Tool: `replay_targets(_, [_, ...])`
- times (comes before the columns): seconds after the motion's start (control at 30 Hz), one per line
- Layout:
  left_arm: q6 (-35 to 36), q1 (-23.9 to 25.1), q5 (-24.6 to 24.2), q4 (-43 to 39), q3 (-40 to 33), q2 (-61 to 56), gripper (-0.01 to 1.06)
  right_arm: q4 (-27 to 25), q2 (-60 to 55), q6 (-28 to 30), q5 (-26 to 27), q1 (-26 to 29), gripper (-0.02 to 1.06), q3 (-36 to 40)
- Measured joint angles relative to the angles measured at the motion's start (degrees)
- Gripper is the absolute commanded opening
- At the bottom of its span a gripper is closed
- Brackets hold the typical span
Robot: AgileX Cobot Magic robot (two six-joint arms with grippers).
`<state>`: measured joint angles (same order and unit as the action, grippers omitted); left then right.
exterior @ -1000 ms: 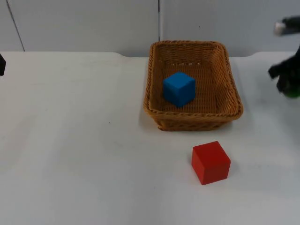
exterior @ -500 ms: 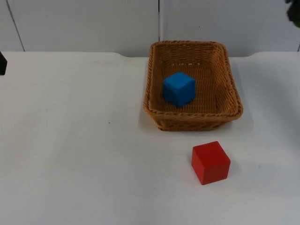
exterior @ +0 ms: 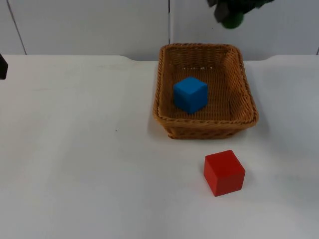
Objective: Place all geometric objects except the red cube into the basket.
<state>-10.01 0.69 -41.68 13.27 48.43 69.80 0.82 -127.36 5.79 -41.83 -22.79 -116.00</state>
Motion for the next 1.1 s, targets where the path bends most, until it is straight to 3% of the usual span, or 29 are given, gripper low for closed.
replay_targets(0.1, [0.0, 0.0, 0.0, 0.0, 0.0, 0.0, 1.0, 0.0, -8.6, -3.0, -2.0, -0.1, 0.0, -8.6])
replay_targets(0.4, [0.0, 0.0, 0.0, 0.0, 0.0, 0.0, 1.0, 0.0, -18.3, -5.0, -1.4, -0.1, 0.01, -14.1])
replay_targets(0.5, [0.0, 0.0, 0.0, 0.0, 0.0, 0.0, 1.0, -0.3, -19.8, -5.1, -1.2, -0.1, 0.1, -14.1])
replay_targets(0.63, [0.0, 0.0, 0.0, 0.0, 0.0, 0.0, 1.0, -0.4, -20.9, -5.1, -1.1, -0.1, 0.41, -14.1])
replay_targets(0.67, [0.0, 0.0, 0.0, 0.0, 0.0, 0.0, 1.0, -0.4, -21.0, -5.1, -1.0, -0.1, 0.41, -14.1])
replay_targets(0.8, [0.0, 0.0, 0.0, 0.1, 0.0, 0.0, 1.0, -0.8, -21.0, -5.2, -0.6, -0.1, 0.71, -14.3])
replay_targets(0.9, [0.0, 0.0, 0.0, 0.1, 0.0, 0.0, 1.0, -0.8, -20.6, -5.4, -0.7, -0.1, 0.78, -14.5])
replay_targets(1.1, [0.0, 0.0, 0.1, 0.2, 0.0, 0.0, 1.0, -1.1, -16.0, -5.0, -2.2, -0.1, 0.79, -14.5])
